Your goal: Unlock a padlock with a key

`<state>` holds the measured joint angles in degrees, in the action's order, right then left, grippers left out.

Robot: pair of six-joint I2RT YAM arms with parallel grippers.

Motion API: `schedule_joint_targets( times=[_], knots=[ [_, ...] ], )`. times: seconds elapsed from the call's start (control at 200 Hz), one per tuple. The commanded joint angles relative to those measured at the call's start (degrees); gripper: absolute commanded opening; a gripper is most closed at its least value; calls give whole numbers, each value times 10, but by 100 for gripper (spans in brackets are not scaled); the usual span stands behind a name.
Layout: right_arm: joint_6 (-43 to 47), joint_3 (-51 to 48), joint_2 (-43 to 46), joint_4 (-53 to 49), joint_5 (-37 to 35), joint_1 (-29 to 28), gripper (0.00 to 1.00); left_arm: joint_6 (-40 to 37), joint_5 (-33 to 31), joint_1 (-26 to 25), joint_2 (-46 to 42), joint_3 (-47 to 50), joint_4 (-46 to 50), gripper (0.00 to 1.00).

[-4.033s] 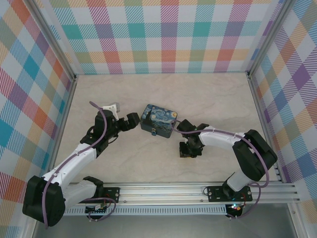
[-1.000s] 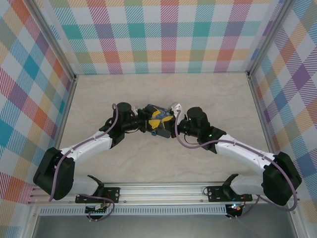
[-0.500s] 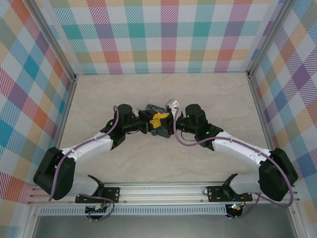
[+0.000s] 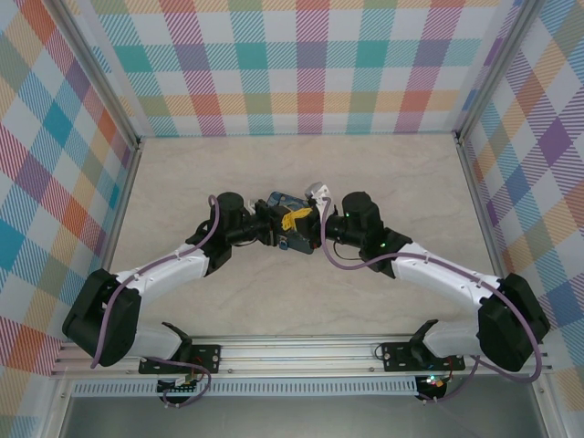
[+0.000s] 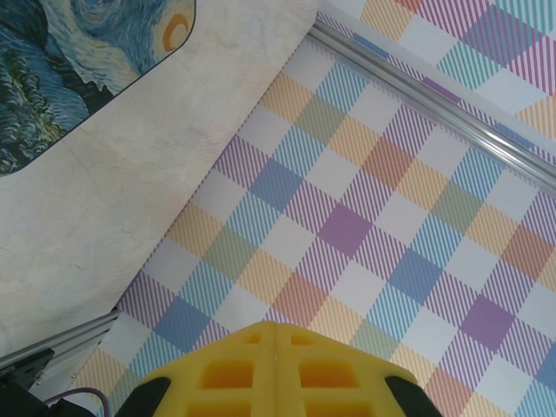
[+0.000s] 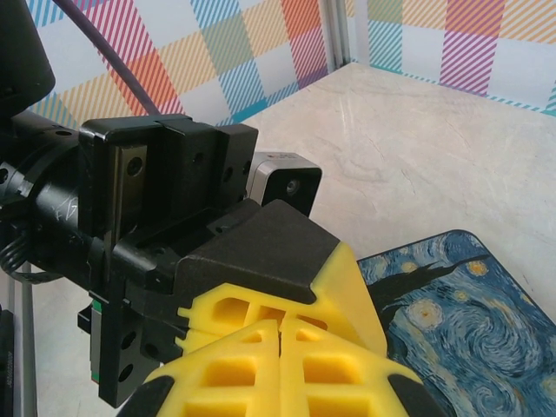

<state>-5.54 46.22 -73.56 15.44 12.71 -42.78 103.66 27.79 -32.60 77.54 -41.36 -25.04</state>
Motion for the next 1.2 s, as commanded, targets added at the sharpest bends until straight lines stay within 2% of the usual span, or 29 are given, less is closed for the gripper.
schedule_joint_targets(
  times=[0.0,0.08,0.16,0.295,0.39,0.48,0.785,0.99,1.195],
  knots=[
    [-9,-10,20,28,5,-2,0,-4,-2,-5,1,11,-11,0],
    [-14,-13,29,19,0,-3,1,-31,-18,-5,-6,8,6,0],
    [-25,-15,42,-1,-1,-2,6,-96,-51,-5,-23,0,39,0],
    [-69,-21,69,-33,30,10,27,-280,-150,-7,-75,-29,129,0],
    [-126,-38,91,-17,81,30,41,-374,-212,-9,-108,-21,109,0],
    [-183,-53,107,17,124,48,50,-444,-237,-10,-126,-8,63,0],
    [-335,-29,55,175,262,69,66,-623,-178,-12,-126,-13,-58,0],
    [-351,-1,11,212,266,69,67,-639,-131,-12,-128,-16,-105,0],
    [-391,9,-35,300,266,69,59,-635,-109,-12,-133,-14,-124,0]
  ],
)
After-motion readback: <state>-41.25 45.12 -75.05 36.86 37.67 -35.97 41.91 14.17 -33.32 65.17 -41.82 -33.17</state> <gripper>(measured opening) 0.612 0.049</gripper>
